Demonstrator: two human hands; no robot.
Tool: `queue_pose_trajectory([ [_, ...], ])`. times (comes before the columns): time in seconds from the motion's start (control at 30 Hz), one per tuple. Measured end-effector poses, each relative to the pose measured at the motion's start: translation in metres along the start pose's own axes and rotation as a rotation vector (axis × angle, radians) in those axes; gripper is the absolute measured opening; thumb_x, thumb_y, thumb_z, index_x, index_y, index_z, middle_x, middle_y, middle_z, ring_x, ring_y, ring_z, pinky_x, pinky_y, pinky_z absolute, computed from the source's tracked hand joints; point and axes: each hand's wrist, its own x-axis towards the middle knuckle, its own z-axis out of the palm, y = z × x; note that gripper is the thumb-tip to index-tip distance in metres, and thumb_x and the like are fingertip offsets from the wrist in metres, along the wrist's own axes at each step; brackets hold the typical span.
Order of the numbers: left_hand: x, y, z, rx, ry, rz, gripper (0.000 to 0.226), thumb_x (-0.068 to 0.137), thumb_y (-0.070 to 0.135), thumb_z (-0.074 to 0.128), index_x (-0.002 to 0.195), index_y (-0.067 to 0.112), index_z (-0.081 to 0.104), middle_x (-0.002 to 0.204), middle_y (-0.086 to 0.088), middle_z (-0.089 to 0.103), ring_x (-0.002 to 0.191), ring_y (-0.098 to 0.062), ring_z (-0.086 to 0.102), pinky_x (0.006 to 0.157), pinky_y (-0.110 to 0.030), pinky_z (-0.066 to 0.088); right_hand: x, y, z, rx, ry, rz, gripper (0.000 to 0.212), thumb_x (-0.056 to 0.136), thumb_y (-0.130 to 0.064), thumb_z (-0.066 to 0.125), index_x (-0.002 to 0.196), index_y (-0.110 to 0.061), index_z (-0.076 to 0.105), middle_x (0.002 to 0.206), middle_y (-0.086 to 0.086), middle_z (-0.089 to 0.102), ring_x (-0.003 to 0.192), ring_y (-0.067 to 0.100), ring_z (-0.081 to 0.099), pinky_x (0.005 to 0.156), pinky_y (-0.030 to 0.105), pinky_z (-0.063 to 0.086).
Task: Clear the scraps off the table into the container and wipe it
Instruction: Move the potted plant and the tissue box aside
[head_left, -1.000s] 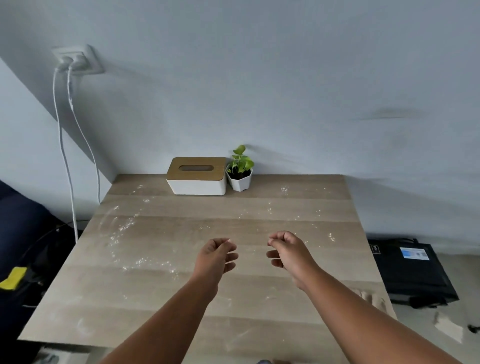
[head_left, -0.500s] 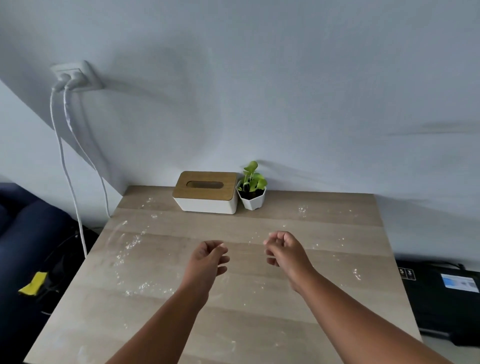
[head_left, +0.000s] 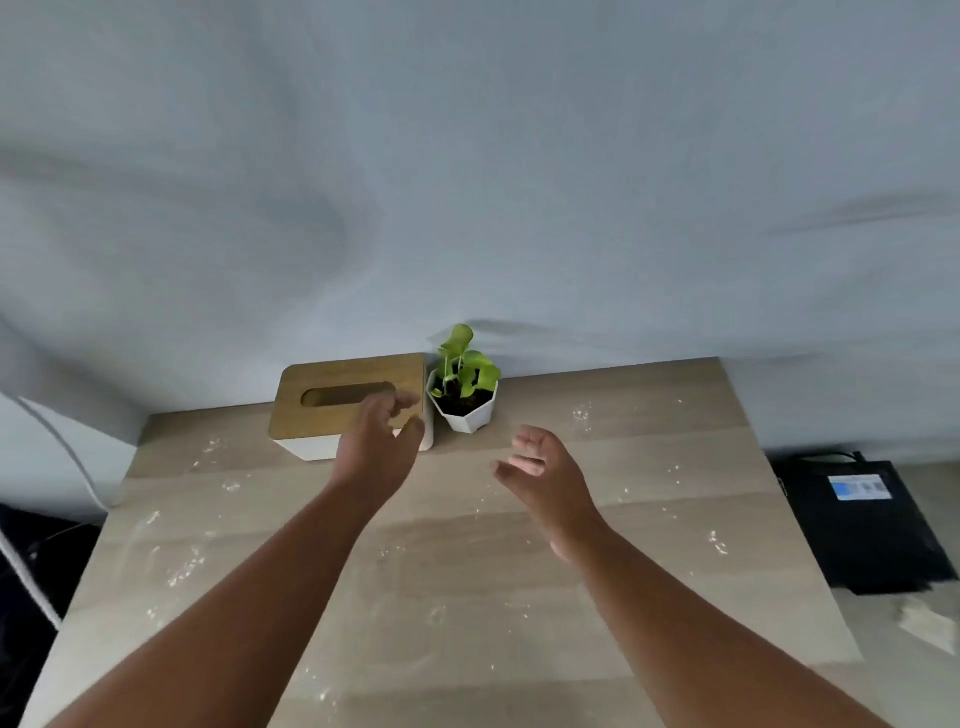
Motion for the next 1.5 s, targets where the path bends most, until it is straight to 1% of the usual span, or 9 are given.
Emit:
queue_pose_trajectory([
  [0.07, 0.033, -0.006, 0.003, 0.157, -0.041, 0.123, 0.029, 0.091, 0.024, 0.066, 0.119, 0.029, 0.067, 0.126, 0.006, 0.063, 0.122, -0.02, 0.054, 0.101, -0.037, 0.044, 0.012, 0.004, 0.007, 0.007, 0.007, -0.016, 0.076, 0.08, -0.02, 0.089, 0.145, -0.019, 0.05, 0.146, 0.0, 0.056, 0.131, 0.014, 0.057, 0.107, 0.032, 0.051],
  [0.17, 0.061, -0.021, 0.012, 0.467, -0.13, 0.271, 0.037, 0.089, 0.024, 0.057, 0.125, 0.022, 0.062, 0.132, -0.001, 0.059, 0.13, -0.029, 0.05, 0.108, -0.04, 0.039, 0.026, 0.012, 0.015, -0.006, 0.029, -0.026, 0.086, 0.076, -0.022, 0.092, 0.149, -0.019, 0.046, 0.151, -0.002, 0.052, 0.137, 0.011, 0.052, 0.117, 0.033, 0.041],
  [0.3, 0.059, -0.047, 0.019, 0.434, -0.099, 0.339, 0.05, 0.094, 0.03, 0.06, 0.142, 0.016, 0.057, 0.152, -0.008, 0.048, 0.147, -0.032, 0.036, 0.124, -0.055, 0.024, 0.049, 0.023, 0.027, -0.037, 0.056, -0.023, 0.094, 0.073, -0.022, 0.094, 0.152, -0.02, 0.043, 0.154, 0.0, 0.05, 0.138, 0.01, 0.05, 0.119, 0.034, 0.04],
  [0.37, 0.055, -0.057, 0.022, 0.484, -0.066, 0.385, 0.053, 0.097, 0.036, 0.053, 0.146, 0.016, 0.053, 0.158, -0.009, 0.043, 0.152, -0.029, 0.029, 0.127, -0.054, 0.017, 0.06, 0.027, 0.031, -0.056, 0.069, -0.037, 0.1, 0.073, -0.021, 0.095, 0.155, -0.019, 0.038, 0.156, 0.003, 0.048, 0.139, 0.012, 0.049, 0.12, 0.037, 0.039],
  [0.63, 0.057, -0.066, 0.036, 0.59, 0.046, 0.465, 0.06, 0.096, 0.039, 0.043, 0.15, 0.013, 0.05, 0.158, -0.014, 0.044, 0.15, -0.034, 0.035, 0.124, -0.054, 0.024, 0.093, 0.043, 0.042, -0.007, 0.121, -0.089, 0.114, 0.064, -0.024, 0.099, 0.157, -0.019, 0.032, 0.156, -0.001, 0.046, 0.143, 0.008, 0.045, 0.123, 0.036, 0.036],
  [0.73, 0.057, -0.067, 0.036, 0.597, 0.054, 0.467, 0.061, 0.096, 0.04, 0.042, 0.151, 0.014, 0.049, 0.159, -0.014, 0.043, 0.151, -0.034, 0.033, 0.125, -0.052, 0.023, 0.102, 0.045, 0.045, 0.008, 0.1, -0.138, 0.114, 0.061, -0.021, 0.101, 0.155, -0.02, 0.037, 0.153, -0.007, 0.051, 0.141, 0.003, 0.047, 0.119, 0.025, 0.038],
  [0.83, 0.057, -0.067, 0.036, 0.592, 0.078, 0.483, 0.06, 0.097, 0.039, 0.042, 0.15, 0.012, 0.05, 0.158, -0.014, 0.043, 0.15, -0.035, 0.034, 0.124, -0.054, 0.024, 0.112, 0.044, 0.05, 0.014, 0.098, -0.222, 0.099, 0.058, -0.01, 0.1, 0.143, -0.023, 0.05, 0.137, -0.013, 0.064, 0.13, 0.003, 0.058, 0.103, 0.013, 0.045],
  [1.1, 0.058, -0.067, 0.039, 0.593, 0.117, 0.513, 0.06, 0.095, 0.037, 0.044, 0.147, 0.009, 0.053, 0.157, -0.016, 0.045, 0.148, -0.038, 0.036, 0.123, -0.056, 0.026, 0.124, 0.047, 0.06, 0.018, 0.142, -0.289, 0.077, 0.058, -0.01, 0.099, 0.123, -0.03, 0.062, 0.119, -0.003, 0.073, 0.113, 0.016, 0.07, 0.098, 0.038, 0.057],
  [1.5, 0.06, -0.068, 0.043, 0.604, 0.125, 0.515, 0.061, 0.093, 0.037, 0.043, 0.147, 0.011, 0.053, 0.157, -0.015, 0.045, 0.148, -0.036, 0.036, 0.122, -0.056, 0.026, 0.127, 0.054, 0.062, 0.034, 0.226, -0.207, 0.093, 0.047, -0.032, 0.103, 0.126, -0.026, 0.055, 0.129, 0.003, 0.065, 0.118, 0.014, 0.067, 0.099, 0.043, 0.057],
])
